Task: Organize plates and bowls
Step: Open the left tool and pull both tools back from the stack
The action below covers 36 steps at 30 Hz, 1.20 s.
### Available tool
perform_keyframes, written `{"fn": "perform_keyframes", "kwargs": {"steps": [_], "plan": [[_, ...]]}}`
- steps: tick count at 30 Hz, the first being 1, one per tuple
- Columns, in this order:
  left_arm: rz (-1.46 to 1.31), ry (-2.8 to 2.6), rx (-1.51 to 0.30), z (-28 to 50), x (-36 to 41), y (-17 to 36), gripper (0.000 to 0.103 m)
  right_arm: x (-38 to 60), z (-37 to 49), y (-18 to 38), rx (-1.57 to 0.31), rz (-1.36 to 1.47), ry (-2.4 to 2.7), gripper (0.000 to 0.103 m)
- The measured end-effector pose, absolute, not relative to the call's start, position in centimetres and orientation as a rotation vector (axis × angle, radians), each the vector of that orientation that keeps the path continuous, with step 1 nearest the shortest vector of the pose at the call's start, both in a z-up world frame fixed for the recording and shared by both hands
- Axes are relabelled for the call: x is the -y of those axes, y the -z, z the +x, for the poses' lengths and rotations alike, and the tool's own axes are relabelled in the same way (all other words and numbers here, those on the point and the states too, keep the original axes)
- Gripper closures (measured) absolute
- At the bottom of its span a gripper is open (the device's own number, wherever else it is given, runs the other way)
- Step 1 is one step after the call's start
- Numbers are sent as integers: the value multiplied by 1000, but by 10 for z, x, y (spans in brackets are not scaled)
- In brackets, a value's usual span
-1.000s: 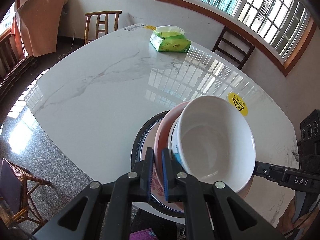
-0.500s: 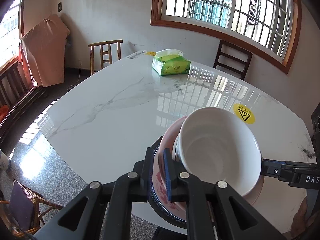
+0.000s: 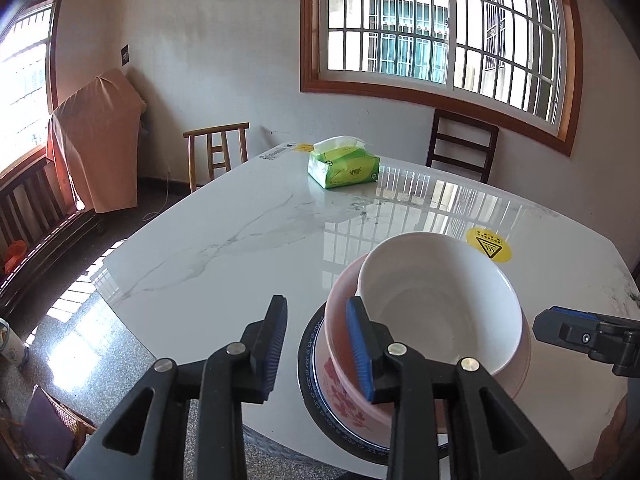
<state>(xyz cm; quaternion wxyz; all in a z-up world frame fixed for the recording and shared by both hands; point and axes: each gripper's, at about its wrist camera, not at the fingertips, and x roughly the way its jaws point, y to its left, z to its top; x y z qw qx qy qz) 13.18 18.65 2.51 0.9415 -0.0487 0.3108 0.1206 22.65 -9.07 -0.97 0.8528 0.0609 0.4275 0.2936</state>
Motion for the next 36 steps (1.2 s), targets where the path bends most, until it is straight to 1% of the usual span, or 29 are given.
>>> {"fn": "perform_keyframes", "kwargs": {"steps": [5,14,15,18,20,22,23,24,27,29,36], "plan": [[-83,-254,-611,125,-182,-24,68,94,213,7,-839,142,-616,34],[-82,-225,-548,99,-171,-22,67,100,187,10,-729,125,-565,29],[-85,-213,-534,94,-169,-22,64,99,184,10,-712,114,-556,28],[-80,-201,-488,80,-161,-18,51,100,165,9,-619,75,-519,26],[-66,-198,-453,69,-153,-14,50,99,150,9,-551,46,-491,21],[-59,-188,-425,60,-146,-10,50,101,135,9,-484,38,-470,13],[-59,-185,-413,55,-142,-7,50,102,128,9,-451,36,-457,11],[-61,-179,-399,50,-139,-5,49,104,121,9,-422,34,-443,6],[-58,-167,-377,40,-131,5,46,109,100,12,-351,28,-400,1],[-63,-145,-383,34,-126,12,46,113,91,16,-329,40,-381,0],[-89,-73,-416,17,-119,39,46,132,67,35,-346,153,-351,0]]}}
